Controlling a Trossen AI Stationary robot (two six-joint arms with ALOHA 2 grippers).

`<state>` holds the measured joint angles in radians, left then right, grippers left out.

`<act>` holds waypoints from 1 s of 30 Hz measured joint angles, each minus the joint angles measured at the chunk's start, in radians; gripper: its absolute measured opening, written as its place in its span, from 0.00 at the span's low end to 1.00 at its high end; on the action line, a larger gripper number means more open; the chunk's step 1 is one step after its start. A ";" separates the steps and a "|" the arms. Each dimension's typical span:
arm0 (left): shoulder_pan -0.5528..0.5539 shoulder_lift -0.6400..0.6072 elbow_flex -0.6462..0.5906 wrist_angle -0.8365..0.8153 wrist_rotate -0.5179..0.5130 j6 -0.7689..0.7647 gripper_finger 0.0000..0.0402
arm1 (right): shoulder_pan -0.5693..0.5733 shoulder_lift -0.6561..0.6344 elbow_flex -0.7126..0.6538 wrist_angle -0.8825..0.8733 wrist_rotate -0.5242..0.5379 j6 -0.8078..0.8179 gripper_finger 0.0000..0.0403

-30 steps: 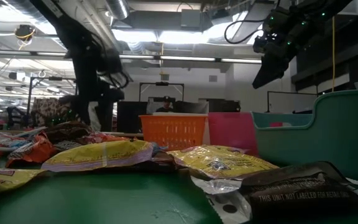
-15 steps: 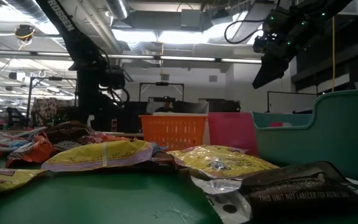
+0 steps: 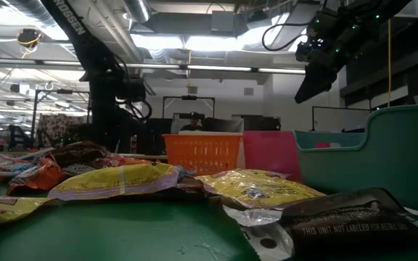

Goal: Sort candy
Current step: Put the yellow bag of candy into the white bin

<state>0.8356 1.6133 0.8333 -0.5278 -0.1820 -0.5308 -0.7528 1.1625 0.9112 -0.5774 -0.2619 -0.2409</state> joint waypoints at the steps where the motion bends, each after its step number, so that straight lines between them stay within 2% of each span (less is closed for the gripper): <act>1: -0.001 -0.013 -0.001 -0.001 0.008 0.001 0.01 | 0.000 0.000 0.000 0.000 0.000 0.000 0.34; 8: -0.012 -0.170 -0.001 0.044 0.078 0.000 0.00 | 0.000 0.000 0.000 0.000 0.000 0.000 0.34; 15: -0.077 -0.292 0.000 0.259 0.162 -0.008 0.00 | 0.000 0.000 0.000 0.000 -0.005 0.000 0.34; 23: -0.221 -0.282 0.001 0.587 0.166 0.024 0.00 | 0.000 0.000 0.000 0.005 -0.020 0.000 0.34; 30: -0.346 -0.221 0.001 0.717 0.139 0.086 0.00 | 0.000 0.000 0.000 0.043 -0.025 0.000 0.34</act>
<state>0.4893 1.3919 0.8345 0.1894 -0.0431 -0.4451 -0.7525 1.1629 0.9112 -0.5344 -0.2870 -0.2409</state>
